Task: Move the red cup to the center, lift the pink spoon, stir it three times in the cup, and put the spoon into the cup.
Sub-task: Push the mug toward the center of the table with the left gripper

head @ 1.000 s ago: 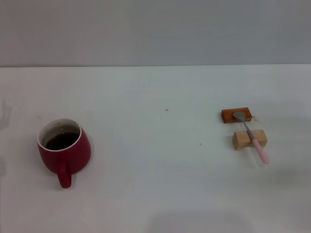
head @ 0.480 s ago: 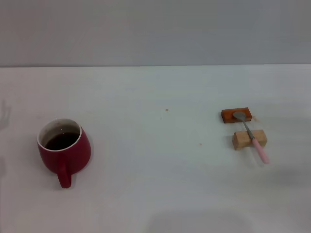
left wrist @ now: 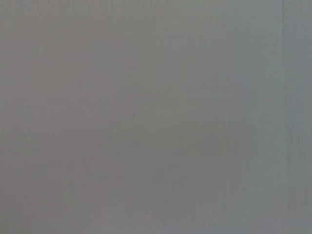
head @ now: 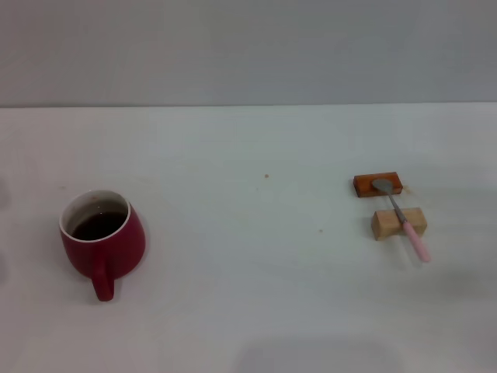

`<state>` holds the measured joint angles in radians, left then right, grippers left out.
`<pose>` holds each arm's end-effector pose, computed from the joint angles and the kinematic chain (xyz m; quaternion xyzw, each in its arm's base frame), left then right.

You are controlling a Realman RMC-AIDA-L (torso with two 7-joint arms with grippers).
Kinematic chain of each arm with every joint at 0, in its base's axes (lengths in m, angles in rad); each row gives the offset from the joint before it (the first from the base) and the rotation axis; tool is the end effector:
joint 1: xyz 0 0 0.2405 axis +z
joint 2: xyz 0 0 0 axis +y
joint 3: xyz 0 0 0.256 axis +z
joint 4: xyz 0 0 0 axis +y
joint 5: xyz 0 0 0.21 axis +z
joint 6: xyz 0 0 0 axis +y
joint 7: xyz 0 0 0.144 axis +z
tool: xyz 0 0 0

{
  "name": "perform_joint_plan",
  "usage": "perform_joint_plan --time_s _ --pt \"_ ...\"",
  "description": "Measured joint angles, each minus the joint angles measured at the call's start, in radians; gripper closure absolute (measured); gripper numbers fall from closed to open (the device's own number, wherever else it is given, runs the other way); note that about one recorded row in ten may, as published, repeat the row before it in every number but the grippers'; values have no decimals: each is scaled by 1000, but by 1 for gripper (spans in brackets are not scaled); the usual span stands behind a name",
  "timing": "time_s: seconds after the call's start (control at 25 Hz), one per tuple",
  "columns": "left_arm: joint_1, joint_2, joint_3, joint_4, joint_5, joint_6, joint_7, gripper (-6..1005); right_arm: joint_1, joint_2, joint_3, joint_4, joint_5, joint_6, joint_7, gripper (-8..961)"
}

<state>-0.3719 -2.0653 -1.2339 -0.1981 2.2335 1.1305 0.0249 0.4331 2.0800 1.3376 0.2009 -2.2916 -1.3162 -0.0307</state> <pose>-0.3811 0.3188 0.0471 -0.5395 -0.2783 -0.2447 0.7560 0.3434 0.3347 0.0679 -0.4995 0.1974 0.3171 0.7816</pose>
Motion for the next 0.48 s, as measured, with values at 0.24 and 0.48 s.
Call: perform_joint_plan --time_s 0.24,0.48 --pt "2 3 22 79 2 2 27 557 3 -1 0 0 0 0 0 293" --pt "34 4 129 104 2 11 166 843 6 -3 1 0 1 0 0 293"
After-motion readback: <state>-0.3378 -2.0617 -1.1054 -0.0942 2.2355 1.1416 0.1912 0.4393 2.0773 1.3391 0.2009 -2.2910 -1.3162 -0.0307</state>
